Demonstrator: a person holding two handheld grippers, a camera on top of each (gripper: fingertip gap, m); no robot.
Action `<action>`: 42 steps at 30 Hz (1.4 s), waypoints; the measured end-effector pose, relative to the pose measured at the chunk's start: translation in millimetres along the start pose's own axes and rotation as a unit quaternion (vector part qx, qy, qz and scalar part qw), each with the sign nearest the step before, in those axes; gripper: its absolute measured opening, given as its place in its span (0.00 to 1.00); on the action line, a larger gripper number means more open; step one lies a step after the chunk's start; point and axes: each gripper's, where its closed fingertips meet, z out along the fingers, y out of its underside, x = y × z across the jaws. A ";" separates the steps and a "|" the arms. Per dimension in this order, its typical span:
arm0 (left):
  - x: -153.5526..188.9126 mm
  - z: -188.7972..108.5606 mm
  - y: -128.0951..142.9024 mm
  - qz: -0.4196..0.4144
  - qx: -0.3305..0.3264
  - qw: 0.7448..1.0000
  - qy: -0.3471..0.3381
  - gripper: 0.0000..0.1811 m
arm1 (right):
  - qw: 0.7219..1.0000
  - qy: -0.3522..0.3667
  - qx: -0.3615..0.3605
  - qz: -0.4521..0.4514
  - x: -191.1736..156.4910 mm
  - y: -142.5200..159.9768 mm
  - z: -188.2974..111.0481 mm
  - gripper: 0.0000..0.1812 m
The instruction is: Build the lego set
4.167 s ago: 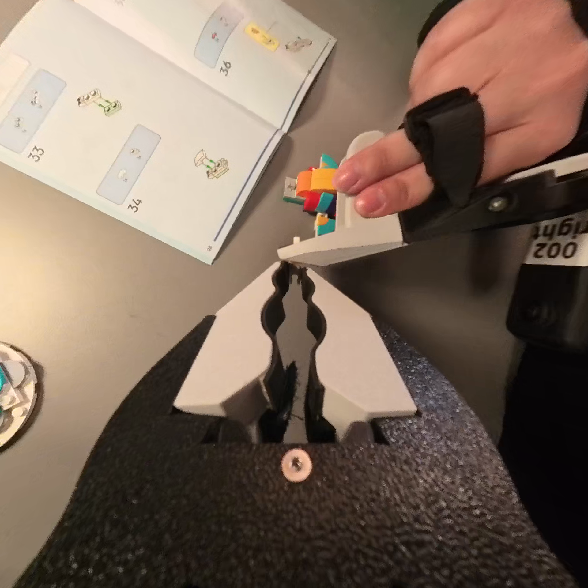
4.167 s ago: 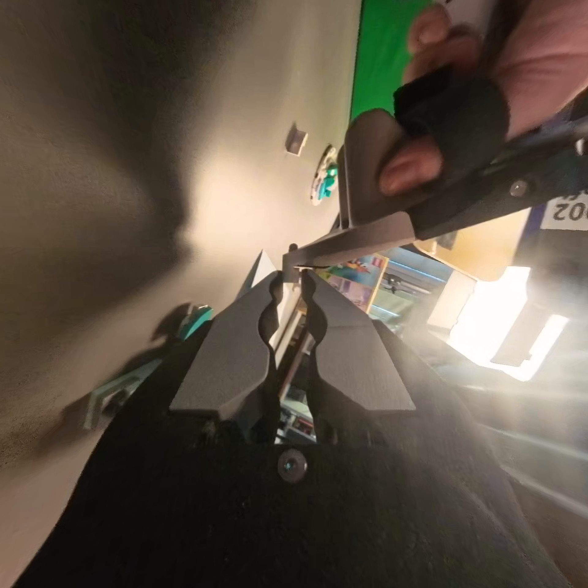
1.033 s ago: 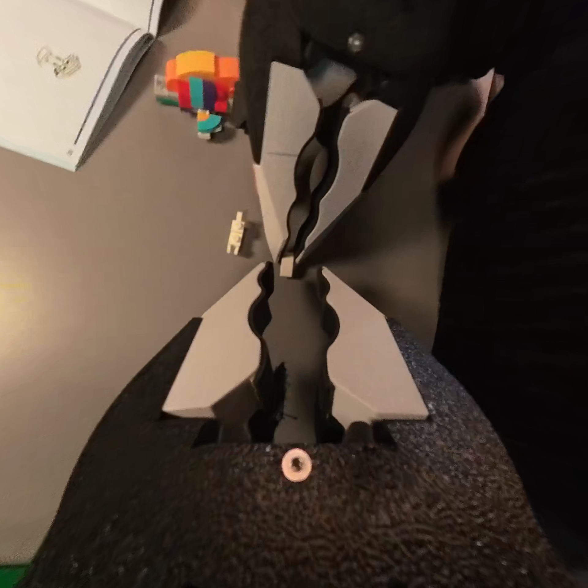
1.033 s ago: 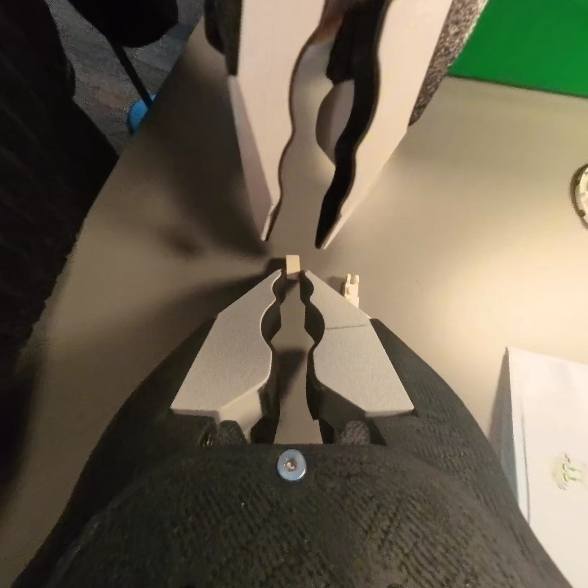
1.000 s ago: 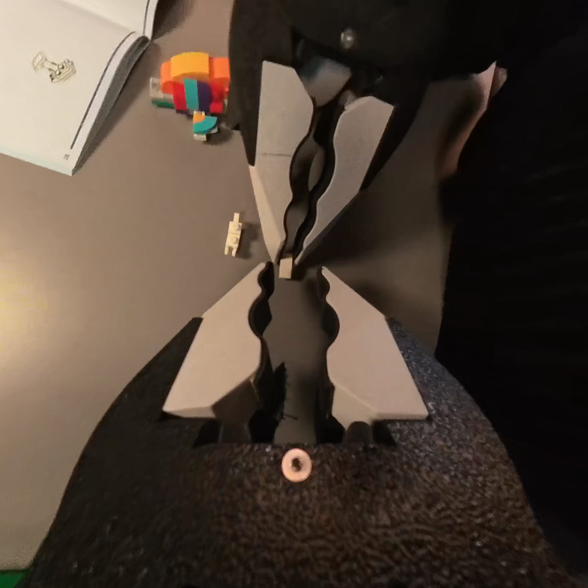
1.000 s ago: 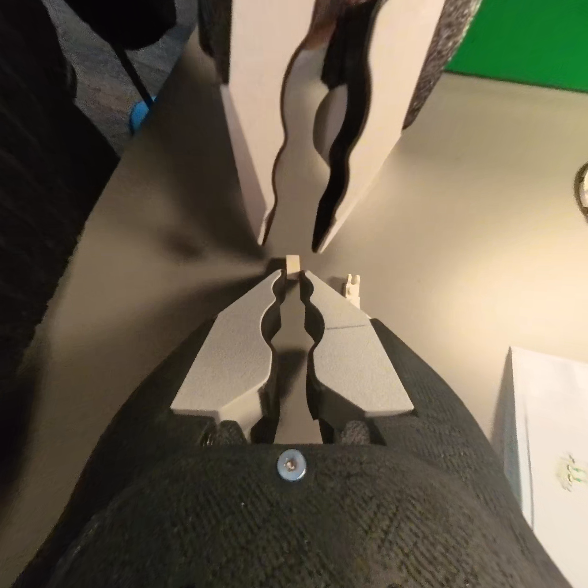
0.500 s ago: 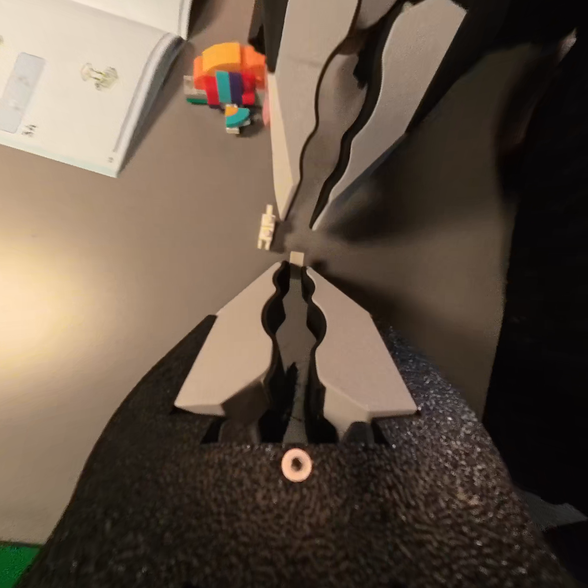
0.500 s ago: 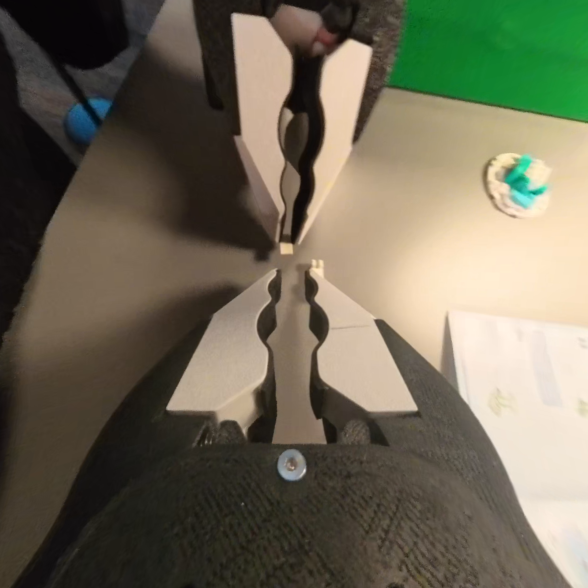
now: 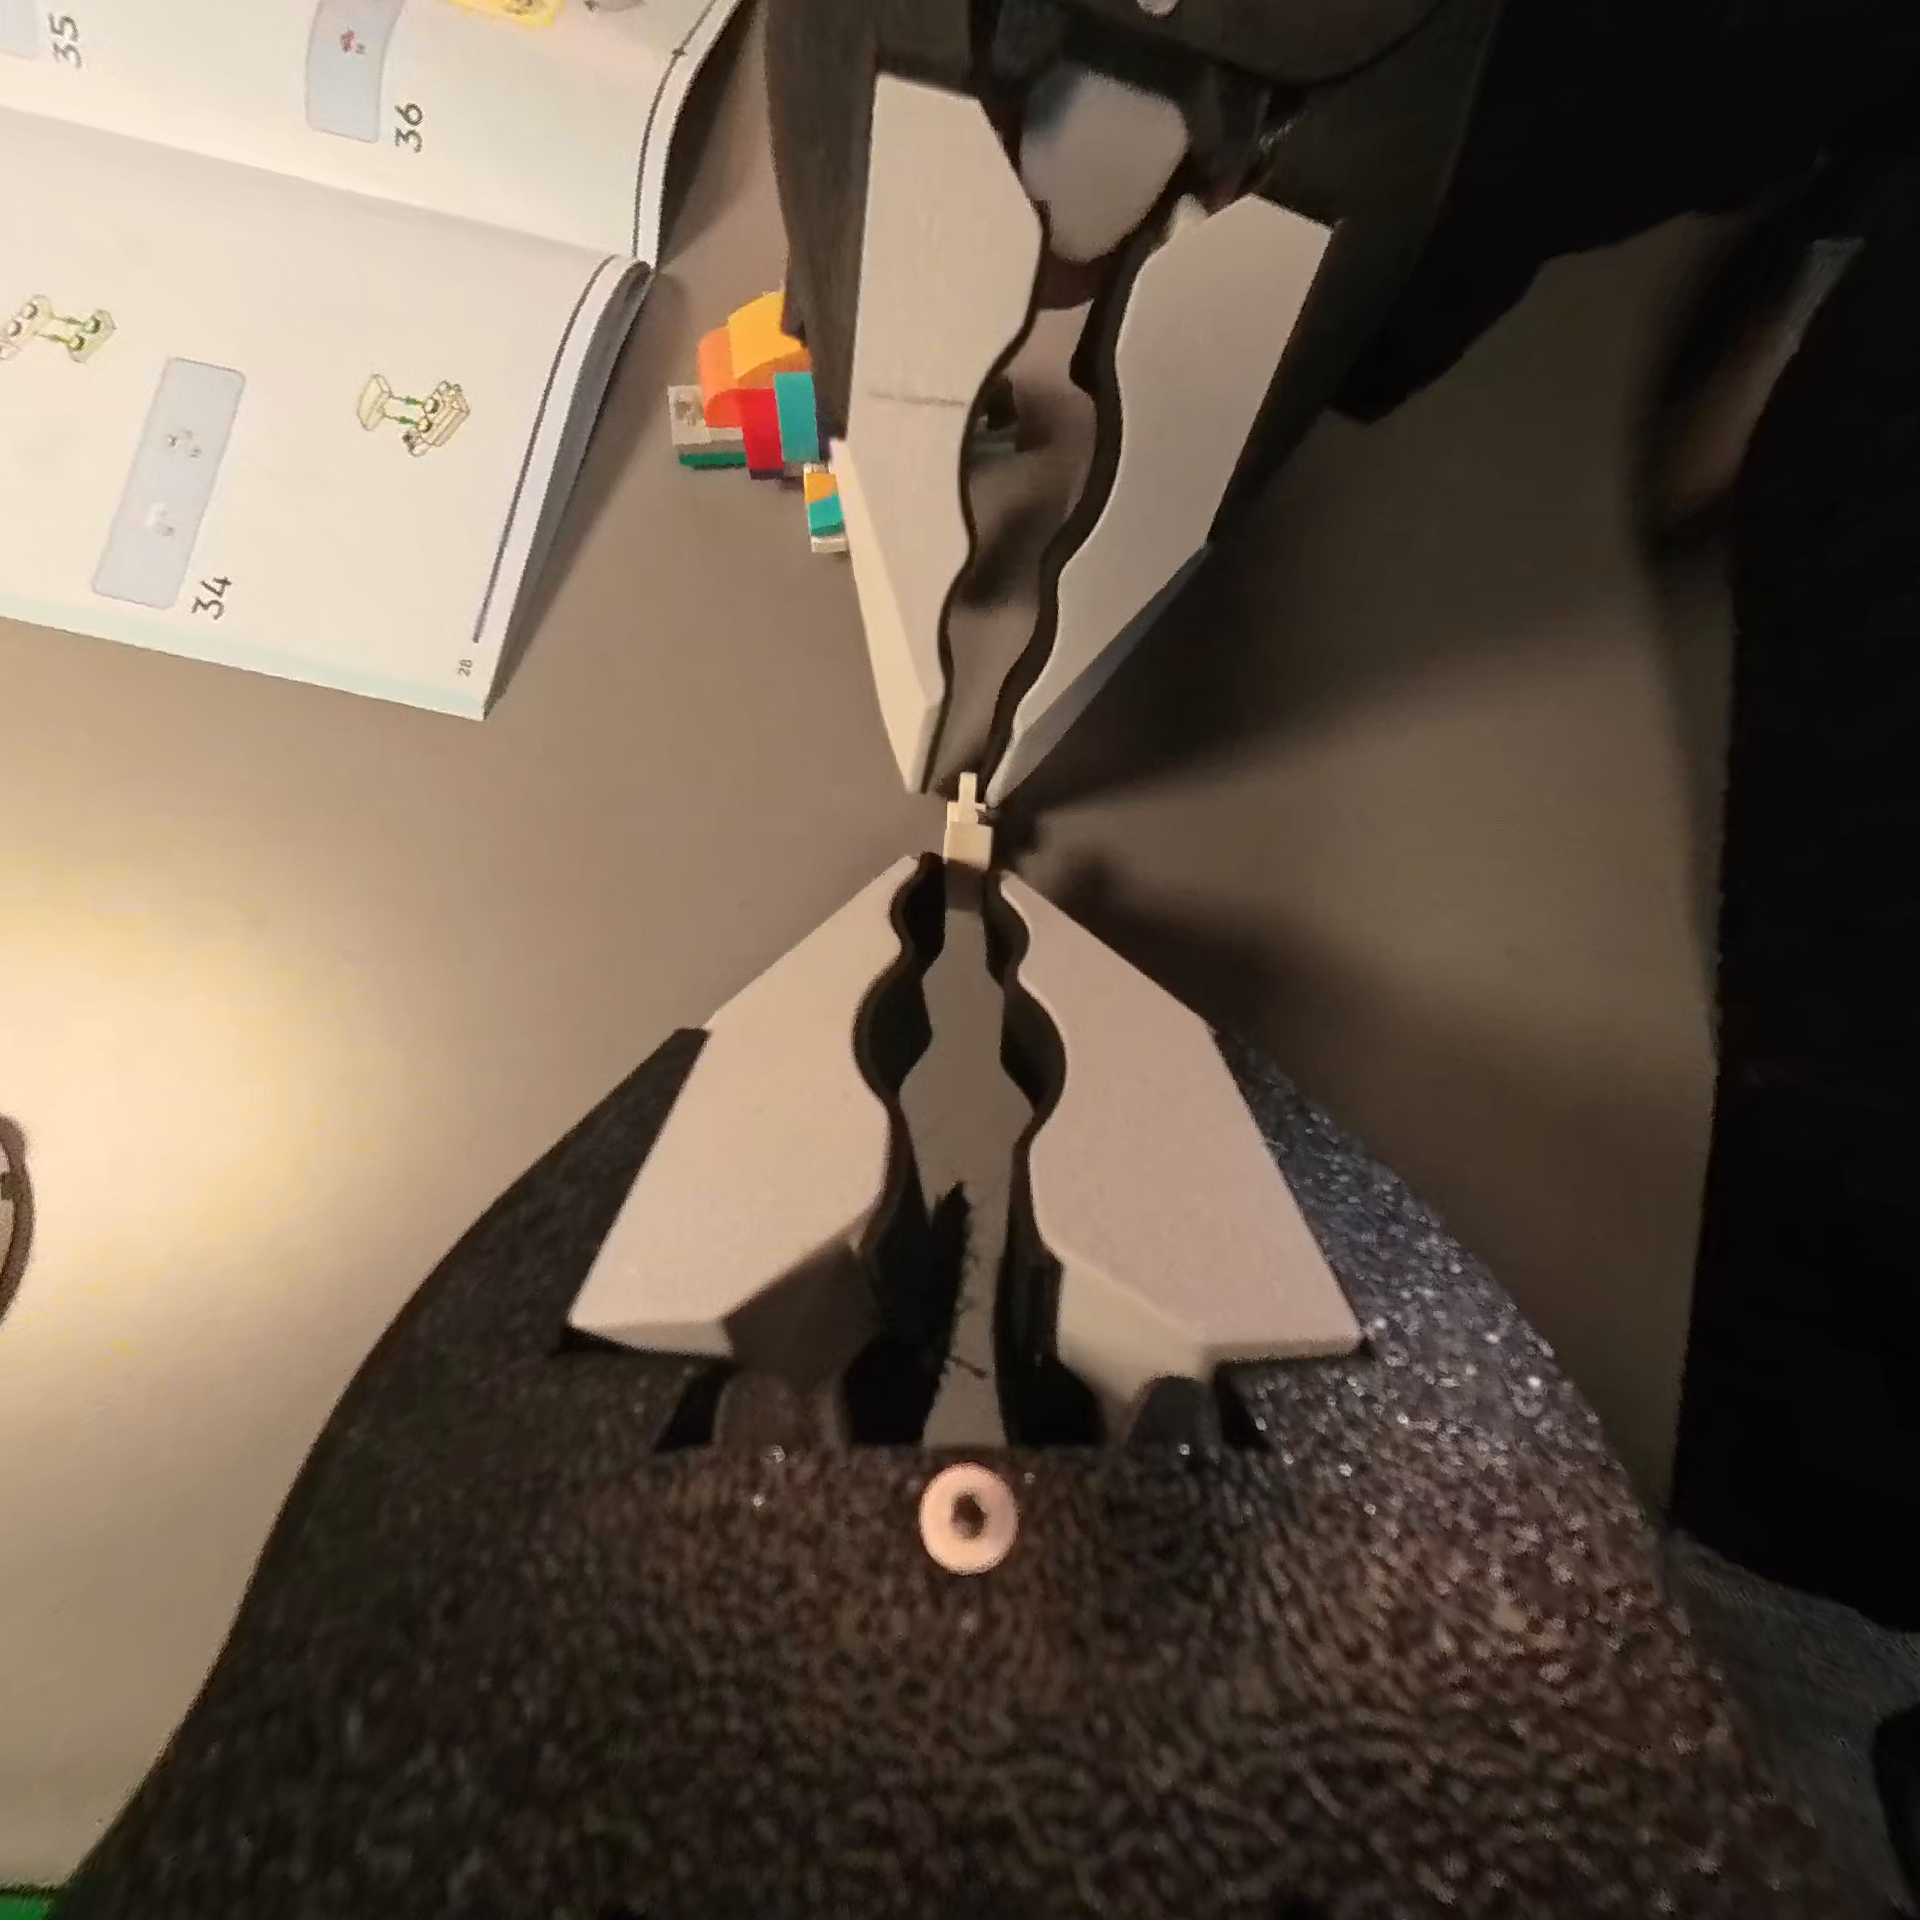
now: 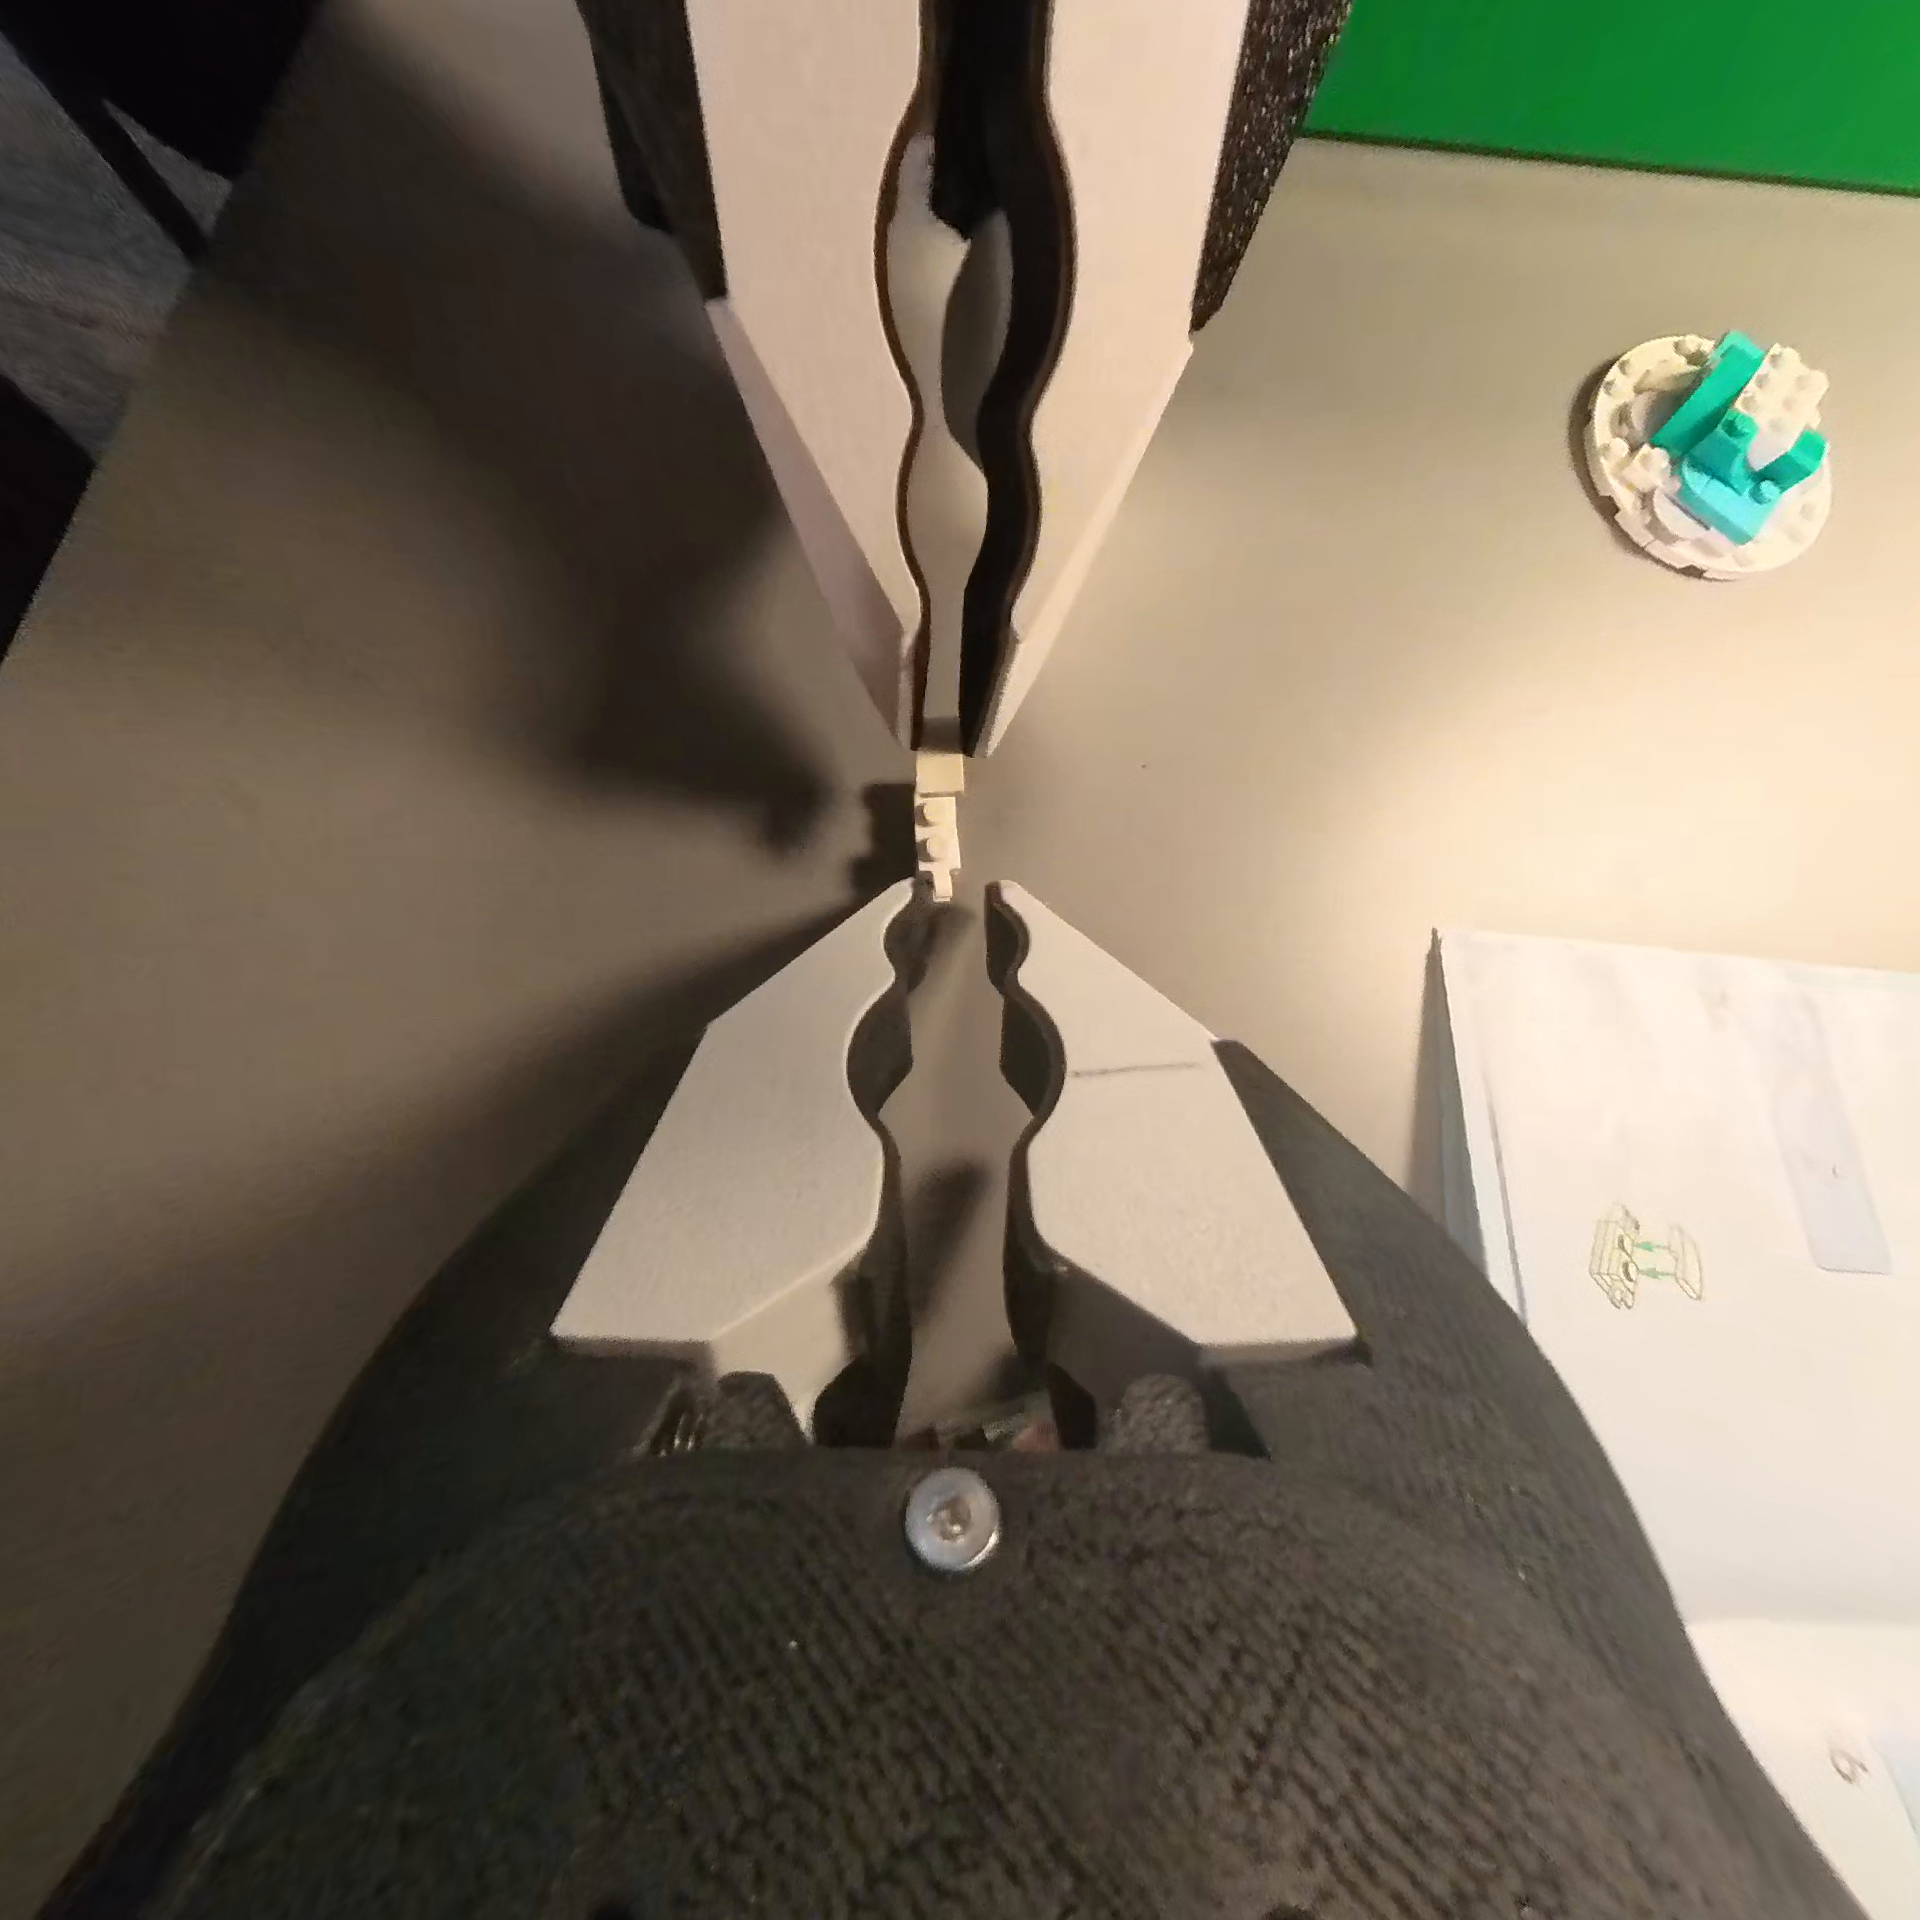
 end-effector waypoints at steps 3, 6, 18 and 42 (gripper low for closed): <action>-0.1 0.0 2.1 0.003 -0.006 1.000 0.006 0.03 | 1.000 -0.004 0.001 -0.008 -1.1 -0.1 1.2 0.01; -1.2 0.7 2.9 0.008 -0.009 1.000 0.008 0.03 | 1.000 -0.011 0.004 -0.011 -3.3 -2.1 2.6 0.00; -1.4 7.0 2.9 0.013 -0.022 0.999 0.022 0.03 | 1.000 -0.015 0.009 -0.004 -3.6 -3.0 3.7 0.00; -4.6 -1.5 3.6 0.012 -0.009 1.000 -0.018 0.24 | 1.000 -0.009 0.020 0.022 1.8 -5.7 1.4 0.00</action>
